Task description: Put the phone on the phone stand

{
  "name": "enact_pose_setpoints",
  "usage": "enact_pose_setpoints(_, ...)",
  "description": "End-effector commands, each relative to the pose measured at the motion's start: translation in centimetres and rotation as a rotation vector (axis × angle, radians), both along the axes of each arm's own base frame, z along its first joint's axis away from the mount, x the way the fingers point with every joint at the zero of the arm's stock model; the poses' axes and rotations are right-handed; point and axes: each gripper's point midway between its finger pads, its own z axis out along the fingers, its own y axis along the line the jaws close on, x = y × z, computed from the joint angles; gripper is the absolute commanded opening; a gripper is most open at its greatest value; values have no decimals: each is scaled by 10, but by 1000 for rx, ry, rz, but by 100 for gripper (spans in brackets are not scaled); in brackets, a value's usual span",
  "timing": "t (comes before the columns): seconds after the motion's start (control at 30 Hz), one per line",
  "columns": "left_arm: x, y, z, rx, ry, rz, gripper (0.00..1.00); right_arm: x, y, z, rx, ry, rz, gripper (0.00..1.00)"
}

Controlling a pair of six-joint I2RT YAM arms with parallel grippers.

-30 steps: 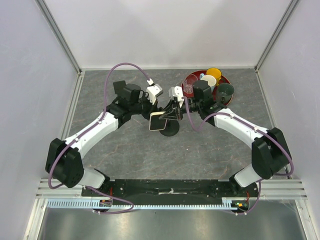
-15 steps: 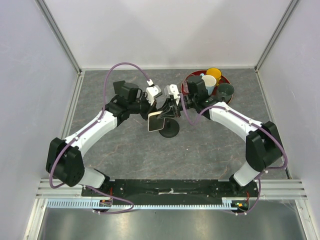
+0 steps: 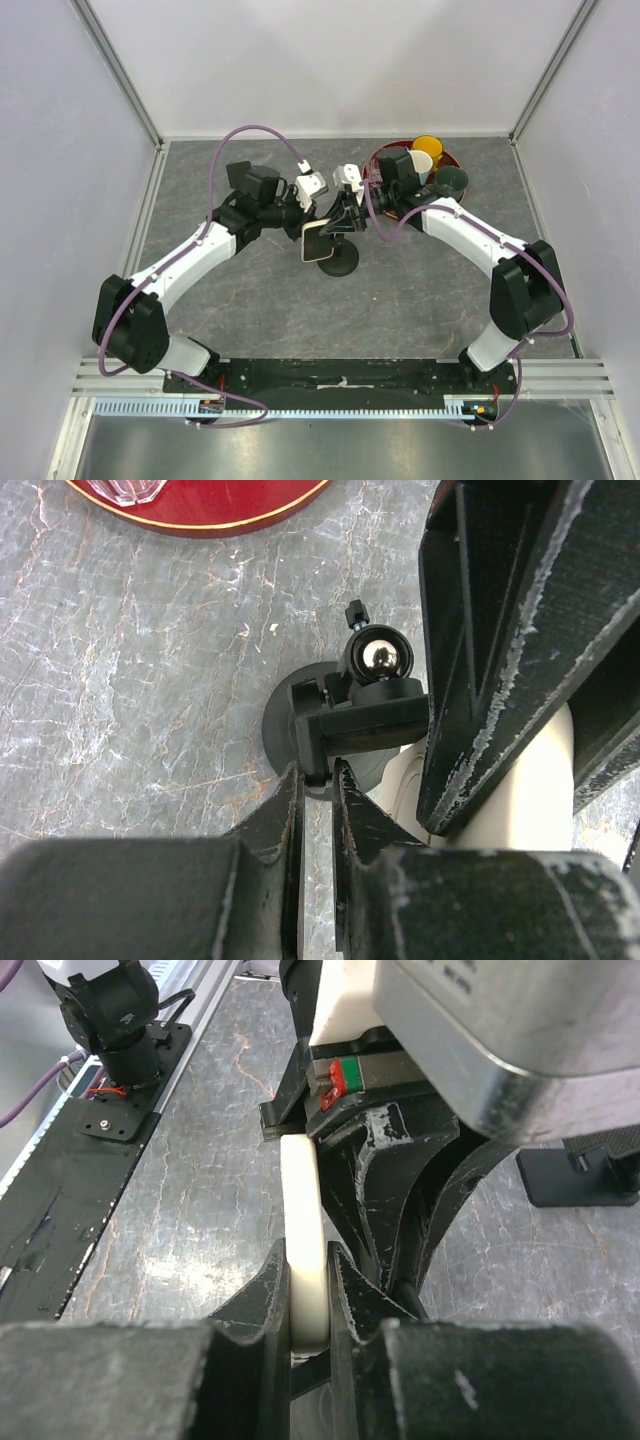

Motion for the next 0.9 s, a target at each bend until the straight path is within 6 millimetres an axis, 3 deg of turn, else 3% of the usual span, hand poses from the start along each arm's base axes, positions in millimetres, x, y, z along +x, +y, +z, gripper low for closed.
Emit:
enact_pose_setpoints(0.0, -11, -10, 31, -67, -49, -26, 2, 40, -22, 28, 7, -137, -166, 0)
enact_pose_setpoints(0.17, 18, 11, 37, -73, -104, 235, 2, 56, -34, 14, -83, 7, -369, 0)
enact_pose_setpoints(0.23, 25, 21, 50, -101, -148, 336, 2, 59, -42, 6, -112, 29, -444, 0)
enact_pose_setpoints(0.27, 32, 34, 48, -82, -172, 429, 2, 62, -46, 3, -122, 54, -490, 0)
enact_pose_setpoints(0.33, 38, 49, 62, -90, -233, 549, 2, 76, -58, 1, -160, 63, -616, 0)
enact_pose_setpoints(0.43, 36, 61, 65, -70, -290, 657, 2, 89, -75, 3, -195, 87, -786, 0)
enact_pose_setpoints(0.47, 35, 62, 64, -62, -298, 675, 2, 86, -78, 10, -184, 84, -818, 0)
enact_pose_setpoints(0.6, 28, 62, 69, -79, -334, 703, 2, 80, -86, 3, -196, 89, -975, 0)
enact_pose_setpoints(0.7, 31, 74, 67, -56, -338, 800, 2, 79, -94, 4, -197, 63, -1105, 0)
enact_pose_setpoints(0.73, 32, 81, 69, -47, -348, 841, 2, 84, -105, 5, -191, 59, -1203, 0)
enact_pose_setpoints(0.87, 33, 91, 68, -26, -359, 916, 2, 73, -113, 5, -152, 44, -1272, 0)
